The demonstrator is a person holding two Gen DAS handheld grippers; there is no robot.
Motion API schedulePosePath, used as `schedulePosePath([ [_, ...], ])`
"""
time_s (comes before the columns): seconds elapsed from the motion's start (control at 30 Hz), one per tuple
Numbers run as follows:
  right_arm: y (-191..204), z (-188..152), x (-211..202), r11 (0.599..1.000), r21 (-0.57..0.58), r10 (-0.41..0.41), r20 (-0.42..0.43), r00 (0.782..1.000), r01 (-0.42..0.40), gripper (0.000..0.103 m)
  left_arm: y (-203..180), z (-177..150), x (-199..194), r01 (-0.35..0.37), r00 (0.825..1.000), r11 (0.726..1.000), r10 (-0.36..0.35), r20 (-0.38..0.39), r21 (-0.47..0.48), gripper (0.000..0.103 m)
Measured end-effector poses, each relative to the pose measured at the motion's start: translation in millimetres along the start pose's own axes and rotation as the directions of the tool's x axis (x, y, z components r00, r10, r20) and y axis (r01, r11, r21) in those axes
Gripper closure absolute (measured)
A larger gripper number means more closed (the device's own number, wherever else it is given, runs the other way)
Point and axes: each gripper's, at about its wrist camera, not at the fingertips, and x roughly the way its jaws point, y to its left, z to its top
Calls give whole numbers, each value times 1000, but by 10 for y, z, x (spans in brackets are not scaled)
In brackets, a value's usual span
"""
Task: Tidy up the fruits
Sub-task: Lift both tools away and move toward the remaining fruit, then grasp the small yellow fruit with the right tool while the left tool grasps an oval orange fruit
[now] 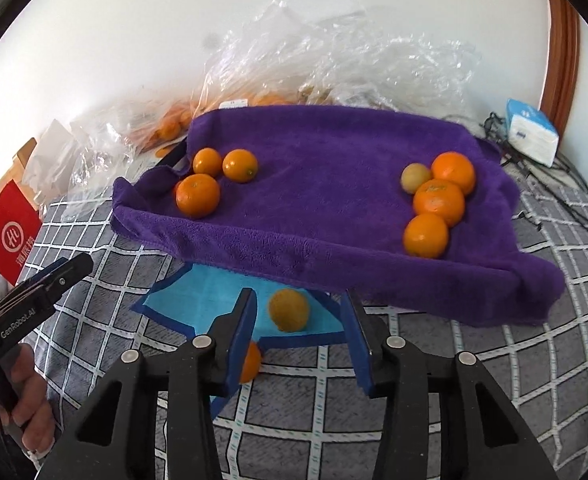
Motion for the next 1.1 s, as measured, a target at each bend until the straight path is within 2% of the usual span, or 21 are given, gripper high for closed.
schedulePosePath([
  [0.1, -43, 8, 135, 999, 29, 30, -38, 999, -29, 65, 26, 9, 8, 4, 1000, 1000, -4, 0, -17, 42],
  [0.27, -50, 10, 234, 999, 32, 44, -55, 998, -43, 79, 1, 6, -1, 20, 1000, 1000, -20, 6, -5, 42],
  [0.43, -131, -2, 57, 1000, 21, 6, -5, 1000, -6, 79, -37, -1, -27, 32, 999, 999, -32, 20, 6, 42],
  [0.57, -298, -116, -172, 994, -1, -111, 45, 993, 111, 79, -41, -5, -36, 43, 999, 999, -43, 25, 0, 42],
  [0.67, -441, -221, -211, 987, 7, -163, 22, 986, 163, 79, -51, -4, -56, 67, 997, 998, -67, 39, -1, 43],
  [0.8, -621, -325, -180, 984, 44, -171, -15, 985, 172, 79, -91, -13, -60, 85, 996, 996, -85, 41, 11, 43],
  [0.9, -660, -375, -184, 986, 62, -158, 4, 987, 157, 79, -135, -33, -56, 111, 993, 993, -112, 25, 34, 43],
  [0.97, -634, -396, -165, 984, 53, -170, 17, 985, 169, 79, -191, -42, -54, 113, 993, 991, -115, 15, 75, 43],
  [1.1, -584, -403, -153, 980, 18, -200, 18, 980, 200, 79, -215, -46, -57, 130, 991, 987, -132, 13, 93, 43],
])
